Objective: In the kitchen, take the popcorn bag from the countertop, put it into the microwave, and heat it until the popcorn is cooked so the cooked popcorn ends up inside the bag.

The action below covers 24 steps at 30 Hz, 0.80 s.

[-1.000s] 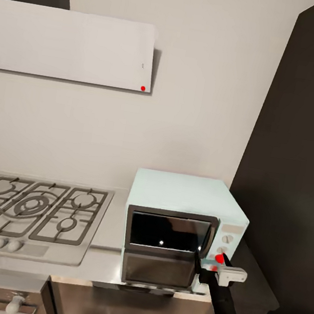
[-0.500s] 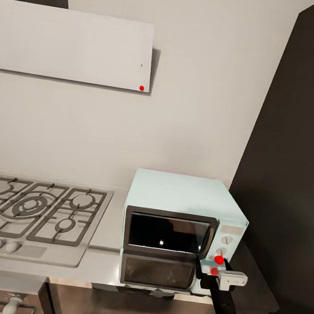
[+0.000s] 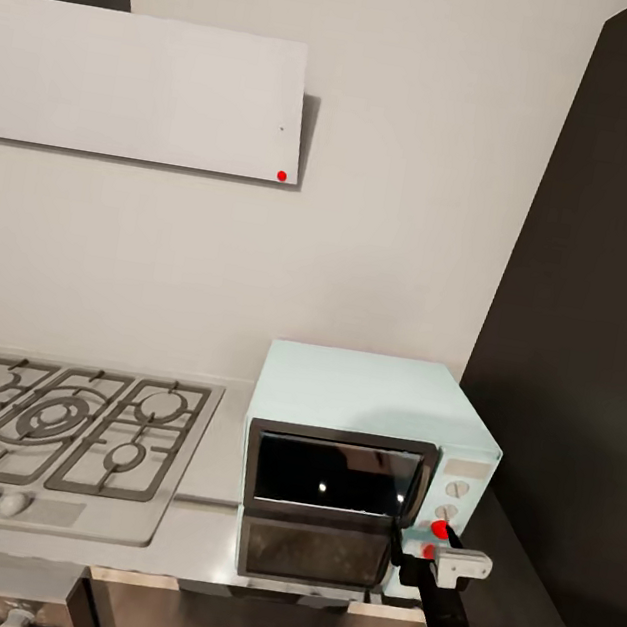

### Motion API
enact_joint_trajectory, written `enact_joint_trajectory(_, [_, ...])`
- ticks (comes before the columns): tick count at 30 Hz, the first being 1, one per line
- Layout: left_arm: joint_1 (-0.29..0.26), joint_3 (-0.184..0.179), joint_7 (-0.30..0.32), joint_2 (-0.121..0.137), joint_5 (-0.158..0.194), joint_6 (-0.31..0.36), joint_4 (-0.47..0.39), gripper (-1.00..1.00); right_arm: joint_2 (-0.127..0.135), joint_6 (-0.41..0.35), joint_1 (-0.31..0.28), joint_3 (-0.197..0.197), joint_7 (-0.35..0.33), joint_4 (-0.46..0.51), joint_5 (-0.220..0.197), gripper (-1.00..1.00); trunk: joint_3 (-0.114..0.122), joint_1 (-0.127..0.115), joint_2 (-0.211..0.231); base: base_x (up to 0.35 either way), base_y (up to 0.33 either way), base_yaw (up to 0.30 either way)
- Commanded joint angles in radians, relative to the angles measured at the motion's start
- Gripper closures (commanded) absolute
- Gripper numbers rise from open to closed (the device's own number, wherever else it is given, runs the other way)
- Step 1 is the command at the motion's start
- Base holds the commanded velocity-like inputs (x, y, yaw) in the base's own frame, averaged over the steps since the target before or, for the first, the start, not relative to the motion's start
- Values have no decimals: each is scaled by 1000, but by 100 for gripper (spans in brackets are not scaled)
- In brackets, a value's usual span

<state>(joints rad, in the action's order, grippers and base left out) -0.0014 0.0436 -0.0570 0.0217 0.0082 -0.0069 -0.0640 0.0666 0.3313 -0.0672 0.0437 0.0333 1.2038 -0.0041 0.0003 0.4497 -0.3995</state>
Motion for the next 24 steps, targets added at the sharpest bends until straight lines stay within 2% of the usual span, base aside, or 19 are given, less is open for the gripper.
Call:
enact_joint_trajectory(1, [0,4,-1,0,1,-1,0,-100,1,3,0,2,3,-1,-1,-100,0,0,-1,8,0,0])
enact_joint_trajectory(17, [0,11,-7,-5,1,-1,1,-100,-1,12,0,4,0,-2,-1,-100,0,0,-1,77,0,0])
enact_joint_trajectory(19, [0,22,-8,-6,1,-1,0,-100,10,23,0,2,3,-2,-3,-100,0,0,-1,0,0,0])
enact_joint_trajectory(24, [0,12,-7,-6,1,-1,0,-100,16,32,0,2,3,-1,-4,-100,0,0,-1,0,0,0])
